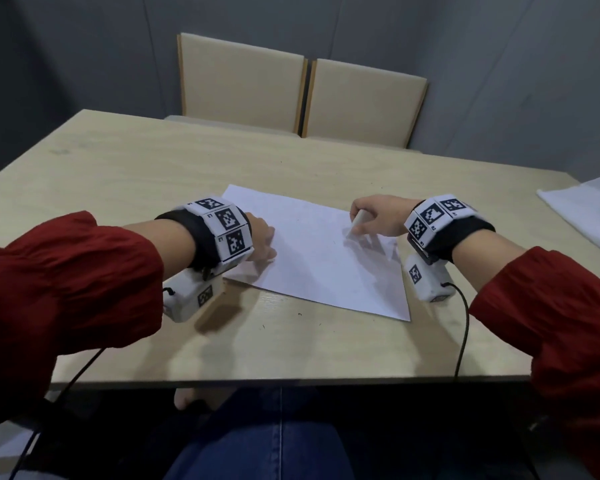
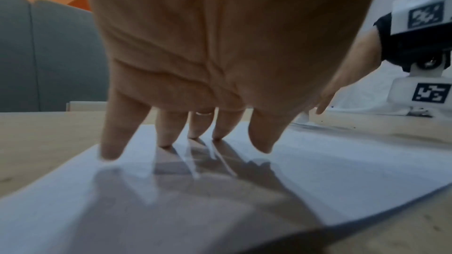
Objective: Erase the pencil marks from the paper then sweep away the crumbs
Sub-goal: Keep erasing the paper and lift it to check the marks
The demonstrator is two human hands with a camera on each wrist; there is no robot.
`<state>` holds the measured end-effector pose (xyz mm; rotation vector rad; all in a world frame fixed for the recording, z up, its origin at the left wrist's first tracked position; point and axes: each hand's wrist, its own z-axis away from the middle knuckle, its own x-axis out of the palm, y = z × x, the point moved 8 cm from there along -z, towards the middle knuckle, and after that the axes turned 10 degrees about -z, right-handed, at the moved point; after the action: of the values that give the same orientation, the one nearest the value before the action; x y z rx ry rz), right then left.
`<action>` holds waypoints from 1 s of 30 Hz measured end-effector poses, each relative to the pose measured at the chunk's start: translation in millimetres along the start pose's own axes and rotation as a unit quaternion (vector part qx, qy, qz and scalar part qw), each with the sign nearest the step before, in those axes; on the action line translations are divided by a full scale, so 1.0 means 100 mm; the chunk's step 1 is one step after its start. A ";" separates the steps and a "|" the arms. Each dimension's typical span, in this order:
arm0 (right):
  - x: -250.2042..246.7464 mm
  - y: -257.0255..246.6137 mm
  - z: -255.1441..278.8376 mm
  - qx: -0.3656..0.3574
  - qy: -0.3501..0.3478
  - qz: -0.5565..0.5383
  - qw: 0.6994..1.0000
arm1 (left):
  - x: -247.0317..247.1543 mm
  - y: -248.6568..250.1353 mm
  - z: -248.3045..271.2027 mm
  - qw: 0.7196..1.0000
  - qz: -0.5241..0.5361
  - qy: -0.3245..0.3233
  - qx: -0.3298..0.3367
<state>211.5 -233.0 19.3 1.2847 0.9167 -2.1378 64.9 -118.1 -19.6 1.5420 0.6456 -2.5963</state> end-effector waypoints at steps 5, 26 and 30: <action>0.19 -0.16 0.04 0.030 -0.042 0.047 0.998 | 0.05 0.13 0.05 1.000 0.024 -0.016 0.000; 0.37 -0.44 0.11 -0.004 0.045 0.022 0.999 | 0.34 0.10 0.28 0.998 0.027 -0.031 0.038; 0.32 -0.40 0.11 0.007 0.048 0.043 0.998 | 0.37 0.27 0.32 0.997 0.016 -0.038 0.066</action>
<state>164.0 -216.8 6.5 1.4196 0.8702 -2.0360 27.1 -148.6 -46.4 1.4646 0.4479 -2.7085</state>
